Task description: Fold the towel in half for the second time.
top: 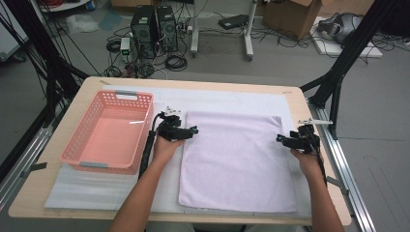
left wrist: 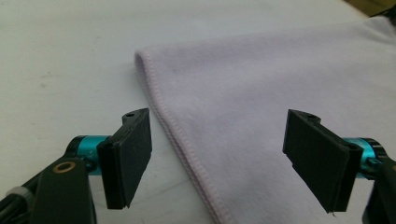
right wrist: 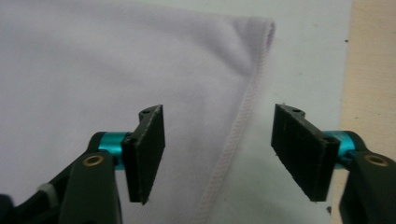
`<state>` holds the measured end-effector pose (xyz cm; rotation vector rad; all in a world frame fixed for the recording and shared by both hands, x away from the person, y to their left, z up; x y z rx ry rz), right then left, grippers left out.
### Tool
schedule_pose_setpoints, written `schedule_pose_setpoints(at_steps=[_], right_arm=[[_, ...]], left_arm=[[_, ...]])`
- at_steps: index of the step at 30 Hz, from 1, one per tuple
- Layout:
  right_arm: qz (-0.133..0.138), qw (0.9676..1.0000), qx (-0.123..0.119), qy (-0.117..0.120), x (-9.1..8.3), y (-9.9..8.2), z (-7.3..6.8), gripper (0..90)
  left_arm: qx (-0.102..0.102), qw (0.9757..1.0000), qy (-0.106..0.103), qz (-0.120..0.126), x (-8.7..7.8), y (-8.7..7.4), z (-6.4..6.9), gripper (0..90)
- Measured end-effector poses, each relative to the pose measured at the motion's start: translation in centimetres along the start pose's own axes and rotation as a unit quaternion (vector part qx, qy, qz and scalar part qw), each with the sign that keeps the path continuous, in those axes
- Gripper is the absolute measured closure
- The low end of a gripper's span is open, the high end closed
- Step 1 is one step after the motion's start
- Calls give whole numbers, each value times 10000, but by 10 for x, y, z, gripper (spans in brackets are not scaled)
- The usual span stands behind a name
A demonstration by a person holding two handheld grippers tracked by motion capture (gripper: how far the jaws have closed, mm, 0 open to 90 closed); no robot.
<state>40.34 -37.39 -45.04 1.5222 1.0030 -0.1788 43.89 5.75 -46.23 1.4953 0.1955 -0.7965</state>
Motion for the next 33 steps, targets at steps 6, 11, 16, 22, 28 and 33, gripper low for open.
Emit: schedule_pose_setpoints(at_steps=[6,11,16,22,28,33], right_arm=[[-103,9998,126,-144,14,7,6,450],[-309,9992,16,-261,25,5,1,554],[-229,9988,402,165,23,4,4,820],[-126,9993,320,136,20,4,2,856],[221,9989,225,348,-1,10,-3,856],[425,9975,130,555,-23,7,-9,854]], left_arm=[[154,9993,303,-138,9,-4,2,328],[901,9957,178,-91,8,-6,16,607],[795,9967,-4,-149,8,-6,19,816],[-321,9982,-411,-299,6,-6,2,842],[-374,9975,-600,71,-14,4,2,842],[-282,9966,-744,200,-33,5,6,841]])
Point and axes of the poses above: each handheld gripper's, and its own axes: x roughly forward along the jaws, y roughly out of its top, z roughly to its right, the point moved 3 cm from there along x, roughly forward along the jaws, and after that the axes turned 10 degrees about y, right-handed, at the moved point
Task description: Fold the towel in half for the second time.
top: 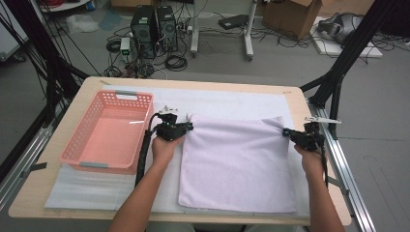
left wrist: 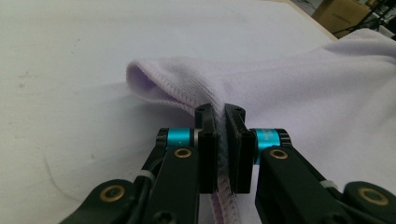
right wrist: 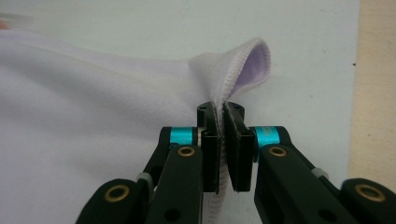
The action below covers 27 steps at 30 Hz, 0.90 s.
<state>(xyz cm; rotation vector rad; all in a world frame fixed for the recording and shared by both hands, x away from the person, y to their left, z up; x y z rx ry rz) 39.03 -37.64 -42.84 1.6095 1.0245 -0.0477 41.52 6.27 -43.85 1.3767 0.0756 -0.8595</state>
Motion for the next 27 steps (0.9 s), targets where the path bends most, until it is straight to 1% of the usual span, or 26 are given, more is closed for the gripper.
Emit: schedule_pose_setpoints(at_steps=[2,3,4,6,10,12,14,15,16,17,19,21,22,23,24,25,26,27], right_arm=[[10,10000,-57,73,-7,-3,-4,854],[35,9999,-89,104,-11,-5,-6,854],[58,9998,-116,146,-15,-7,-8,854],[67,9996,-177,195,-21,-11,-13,853],[132,9992,-231,311,-35,-20,-20,853],[167,9989,-236,367,-41,-25,-23,853],[132,9989,-256,375,-45,-32,-27,853],[99,9989,-260,381,-46,-36,-29,853],[97,9988,-272,396,-47,-39,-31,853],[37,9988,-266,398,-48,-44,-33,853],[-14,9988,-260,407,-49,-51,-34,853],[-89,9989,-237,400,-49,-57,-34,852],[-136,9989,-207,402,-49,-60,-34,848],[-193,9988,-180,404,-48,-62,-34,839],[-269,9986,-141,425,-48,-63,-34,784],[-276,9986,-120,428,-48,-63,-34,700],[-254,9990,-21,379,-48,-61,-35,603],[-183,9992,36,358,-49,-58,-34,560]], left_arm=[[13,10000,-78,2,-8,-3,2,841],[106,9999,-68,-66,-11,-4,4,841],[210,9997,-58,-65,-14,-5,6,841],[207,9997,-113,47,-23,-6,9,841],[305,9992,-231,87,-38,-12,15,841],[320,9990,-288,85,-44,-17,17,840],[347,9988,-331,27,-48,-24,19,840],[399,9986,-345,-47,-49,-29,19,839],[405,9985,-366,-72,-51,-34,20,838],[382,9985,-392,-84,-53,-37,20,838],[403,9983,-393,-181,-54,-45,21,837],[382,9981,-402,-251,-55,-52,22,827],[423,9981,-348,-281,-55,-54,22,804],[439,9982,-288,-297,-54,-54,22,752],[418,9983,-290,-279,-53,-53,21,640],[386,9987,-245,-233,-53,-51,20,583],[399,9988,-198,-200,-53,-47,19,519],[413,9990,-182,-74,-53,-40,18,477]])
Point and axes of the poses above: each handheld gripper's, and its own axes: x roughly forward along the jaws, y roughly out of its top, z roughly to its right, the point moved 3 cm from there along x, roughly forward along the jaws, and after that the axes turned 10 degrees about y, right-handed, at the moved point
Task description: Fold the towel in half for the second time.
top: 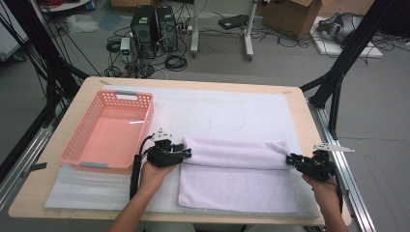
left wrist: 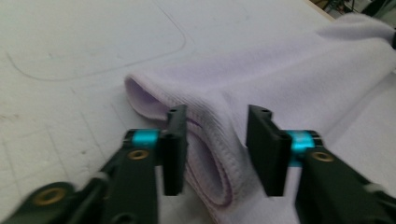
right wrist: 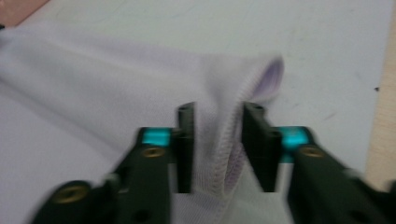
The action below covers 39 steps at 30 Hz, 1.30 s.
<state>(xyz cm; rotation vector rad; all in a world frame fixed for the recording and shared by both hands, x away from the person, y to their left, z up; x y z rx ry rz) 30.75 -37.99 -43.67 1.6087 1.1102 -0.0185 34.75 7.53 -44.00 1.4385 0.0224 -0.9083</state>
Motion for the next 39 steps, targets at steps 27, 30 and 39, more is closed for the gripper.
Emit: schedule_pose_setpoints(at_steps=[27,30,39], right_arm=[[-761,9941,-442,-636,47,34,17,868],[-339,9968,-495,-521,29,33,9,869],[460,9949,-804,-411,-8,6,-21,869]], left_arm=[[67,9991,112,-395,41,13,-5,856],[100,9999,-44,-66,21,20,-1,855],[195,9985,-330,396,-19,1,15,854]])
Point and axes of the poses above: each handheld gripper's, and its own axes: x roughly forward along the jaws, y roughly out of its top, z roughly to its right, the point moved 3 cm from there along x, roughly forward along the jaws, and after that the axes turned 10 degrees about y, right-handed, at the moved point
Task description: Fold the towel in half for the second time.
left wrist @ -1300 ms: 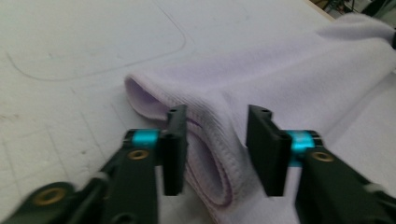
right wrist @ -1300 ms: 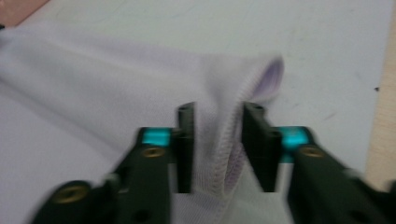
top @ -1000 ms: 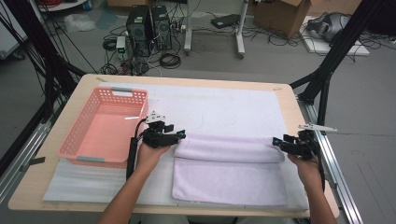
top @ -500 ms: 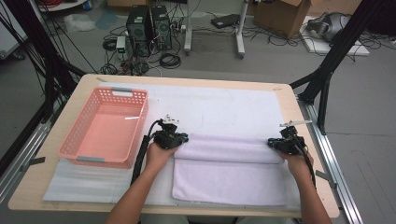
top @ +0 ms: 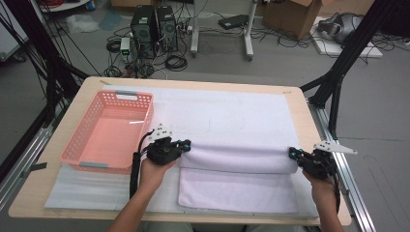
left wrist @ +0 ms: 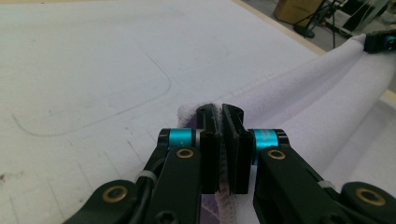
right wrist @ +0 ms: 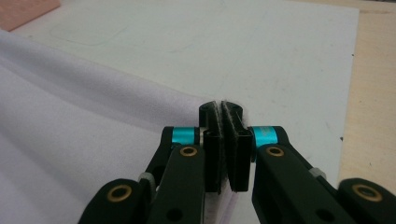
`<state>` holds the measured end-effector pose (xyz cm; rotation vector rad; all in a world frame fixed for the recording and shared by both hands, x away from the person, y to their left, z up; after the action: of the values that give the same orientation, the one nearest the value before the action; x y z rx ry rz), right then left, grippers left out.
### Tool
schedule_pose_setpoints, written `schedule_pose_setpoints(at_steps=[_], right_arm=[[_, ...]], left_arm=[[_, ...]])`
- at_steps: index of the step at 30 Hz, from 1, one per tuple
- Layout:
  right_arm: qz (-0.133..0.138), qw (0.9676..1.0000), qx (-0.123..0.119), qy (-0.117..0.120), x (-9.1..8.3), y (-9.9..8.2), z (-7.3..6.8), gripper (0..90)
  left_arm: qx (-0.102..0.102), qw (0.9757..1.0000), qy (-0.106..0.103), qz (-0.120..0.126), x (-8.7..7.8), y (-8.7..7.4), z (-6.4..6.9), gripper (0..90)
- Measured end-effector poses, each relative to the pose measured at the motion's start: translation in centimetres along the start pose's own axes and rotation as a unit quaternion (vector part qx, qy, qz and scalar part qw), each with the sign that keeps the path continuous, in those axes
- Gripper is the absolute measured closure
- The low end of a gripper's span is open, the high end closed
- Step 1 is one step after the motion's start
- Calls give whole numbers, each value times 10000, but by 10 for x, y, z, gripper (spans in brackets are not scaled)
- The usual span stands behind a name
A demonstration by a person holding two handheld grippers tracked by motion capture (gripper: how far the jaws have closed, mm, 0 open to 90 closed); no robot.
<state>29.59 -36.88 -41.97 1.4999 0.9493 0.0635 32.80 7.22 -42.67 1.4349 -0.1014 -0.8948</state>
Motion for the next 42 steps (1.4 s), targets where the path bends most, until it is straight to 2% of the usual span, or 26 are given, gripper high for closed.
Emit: schedule_pose_setpoints(at_steps=[5,10,12,14,16,18,20,21,23,25,27,28,30,31,33,34,35,38,39,40,42], right_arm=[[155,9999,-42,28,-14,-12,-14,868],[149,9998,-72,57,-29,-23,-26,865],[95,9999,-69,45,-34,-29,-31,860],[-50,10000,17,74,-39,-37,-33,768],[-74,9999,120,45,-45,-43,-35,688],[67,9997,239,65,-52,-43,-35,598],[218,9992,312,82,-56,-40,-35,563],[212,9992,334,95,-55,-40,-36,555],[102,9995,294,55,-47,-41,-36,555],[-62,9996,270,-56,-34,-41,-34,606],[-209,9993,307,-35,-26,-43,-32,808],[-319,9992,241,1,-25,-44,-33,869],[-380,9991,162,69,-29,-46,-35,873],[-345,9992,161,87,-32,-46,-36,873],[-198,9995,180,146,-43,-48,-36,873],[-151,9994,248,200,-48,-50,-36,872],[-130,9994,213,239,-52,-52,-36,872],[-225,9988,225,372,-60,-60,-41,866],[-315,9984,251,393,-63,-64,-44,845],[-399,9977,328,435,-64,-67,-45,791],[-406,9976,433,361,-69,-68,-46,668]], left_arm=[[-37,9999,-93,31,-16,-15,11,850],[-41,9998,-183,102,-31,-30,21,836],[-55,9996,-257,72,-36,-37,25,776],[-141,9995,-286,-18,-41,-45,27,611],[-132,9998,-122,-26,-44,-52,28,535],[-203,9998,-35,-38,-46,-55,28,492],[-323,9995,-41,-34,-45,-55,27,485],[-358,9993,-34,-32,-43,-55,28,485],[-413,9991,-21,-108,-37,-53,28,495],[-398,9990,-23,-222,-30,-52,30,564],[-194,9995,77,-247,-29,-53,34,796],[-176,9995,103,-226,-30,-53,35,863],[-115,9996,68,-241,-35,-55,34,874],[-137,9996,70,-220,-39,-56,33,874],[-233,9996,-63,-173,-47,-59,32,872],[-211,9995,-108,-185,-51,-61,32,869],[-168,9995,-179,-214,-55,-64,34,863],[-146,9991,-269,-294,-62,-70,37,795],[-223,9989,-280,-302,-65,-71,38,720],[-302,9986,-314,-316,-67,-72,37,636],[-341,9987,-300,-210,-70,-69,37,555]])
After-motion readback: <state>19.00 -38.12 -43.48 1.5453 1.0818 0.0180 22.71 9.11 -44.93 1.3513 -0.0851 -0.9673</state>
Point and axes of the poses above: each handheld gripper's, and its own axes: x roughly forward along the jaws, y roughly out of its top, z roughly to its right, the point moved 3 cm from there along x, roughly forward along the jaws, and after that the axes turned 10 degrees about y, right-handed, at the moved point
